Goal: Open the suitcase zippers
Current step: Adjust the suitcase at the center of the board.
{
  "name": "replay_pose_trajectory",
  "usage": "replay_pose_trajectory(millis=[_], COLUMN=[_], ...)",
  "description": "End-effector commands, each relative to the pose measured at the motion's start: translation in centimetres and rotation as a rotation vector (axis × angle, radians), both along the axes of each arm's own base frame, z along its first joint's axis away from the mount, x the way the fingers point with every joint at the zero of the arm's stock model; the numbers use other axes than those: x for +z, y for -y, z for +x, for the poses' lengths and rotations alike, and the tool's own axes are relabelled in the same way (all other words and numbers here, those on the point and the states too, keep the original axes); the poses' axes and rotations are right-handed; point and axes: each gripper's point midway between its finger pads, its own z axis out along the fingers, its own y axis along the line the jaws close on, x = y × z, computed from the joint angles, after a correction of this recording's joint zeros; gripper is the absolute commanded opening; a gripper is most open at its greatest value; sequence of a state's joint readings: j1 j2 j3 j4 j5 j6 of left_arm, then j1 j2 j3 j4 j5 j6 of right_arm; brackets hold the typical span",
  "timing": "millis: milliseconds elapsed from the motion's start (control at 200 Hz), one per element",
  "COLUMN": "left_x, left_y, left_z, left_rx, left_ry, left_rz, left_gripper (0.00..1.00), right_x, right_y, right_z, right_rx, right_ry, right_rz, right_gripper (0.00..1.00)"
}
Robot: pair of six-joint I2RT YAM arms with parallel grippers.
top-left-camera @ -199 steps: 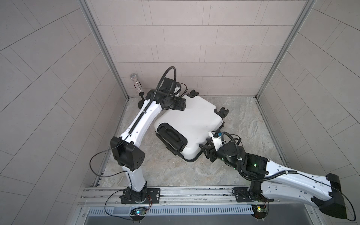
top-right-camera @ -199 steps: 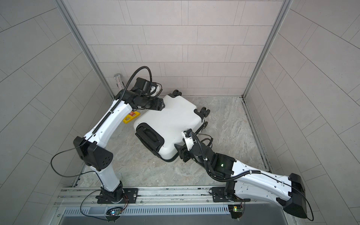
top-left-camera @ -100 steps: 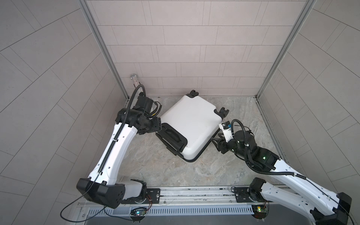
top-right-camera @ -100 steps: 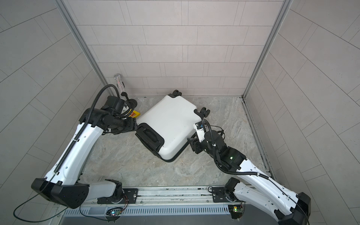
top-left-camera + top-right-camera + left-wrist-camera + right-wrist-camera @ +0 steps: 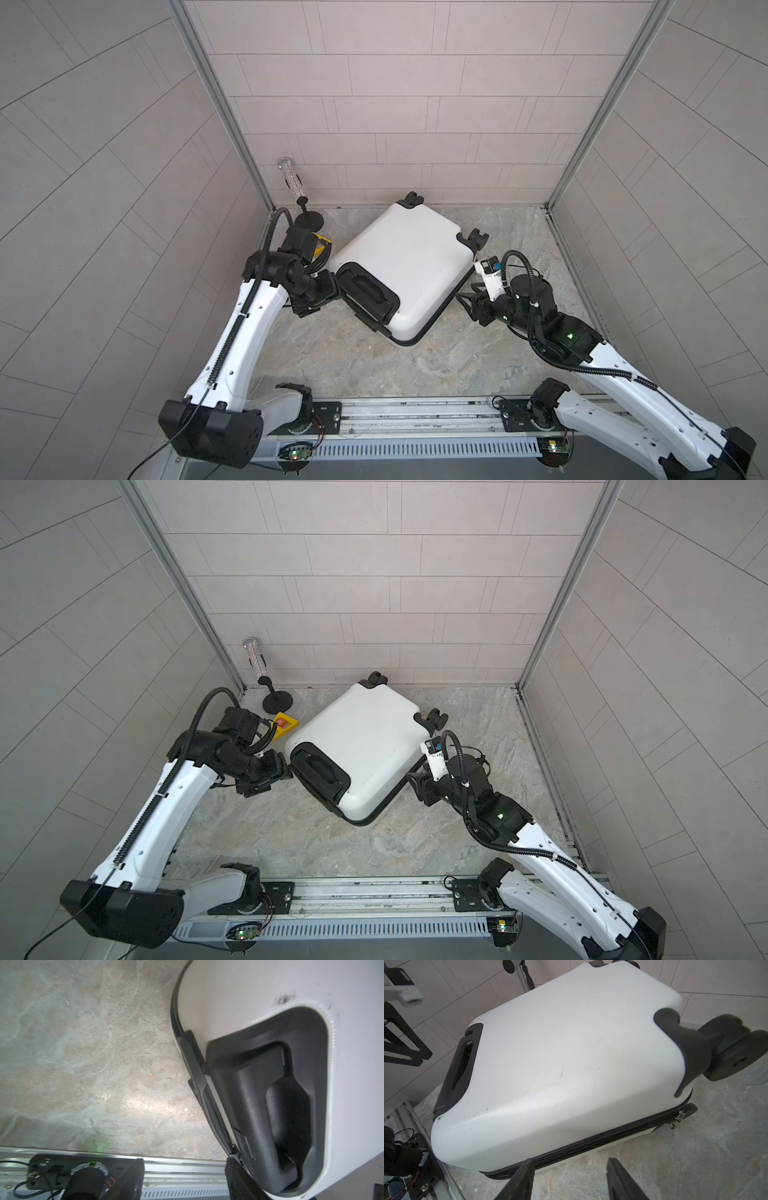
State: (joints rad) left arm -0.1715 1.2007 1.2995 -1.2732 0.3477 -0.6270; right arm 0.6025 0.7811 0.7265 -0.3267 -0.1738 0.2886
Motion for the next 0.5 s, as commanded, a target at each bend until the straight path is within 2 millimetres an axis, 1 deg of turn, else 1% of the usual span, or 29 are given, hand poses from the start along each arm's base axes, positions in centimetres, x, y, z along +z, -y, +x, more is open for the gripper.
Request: replay_pose_trajectory(millis=[0, 50, 135, 230, 395, 495], left_x=[0.7, 0.8, -0.1, -1.4, -2.1, -3.2], left_y=[2.4, 2.9, 3.7, 4.5, 6.2, 6.4], left_z=[1.5, 2.3, 3.2, 3.6, 4.6, 4.9], left_rx=[0.064, 0.096, 0.136, 0.121, 0.079, 0.068], left_ry=[0.033, 0.05, 0.028, -0.031, -0.044, -0.068], left_rz=[-0.149, -0.177, -0.206, -0.184, -0.148, -0.125], left_gripper=[0.68, 0.68, 0.67, 0.67, 0.67, 0.62], right_x=[-0.5, -0.7, -0.8, -0.8, -0.9, -1.1], right_y=[0.0, -0.1, -0.1, 0.0, 0.2, 0.6], right_z=[-0.3, -0.4, -0.4, -0.4, -0.7, -0.9], right_rx=[0.011, 0.014, 0.014, 0.006, 0.0, -0.015], right_ry=[-0.012, -0.019, -0.024, -0.021, -0.017, -0.011], right_rz=[0.006, 0.012, 0.019, 0.032, 0.048, 0.05], right_gripper=[0.59, 0.59, 0.59, 0.59, 0.59, 0.59])
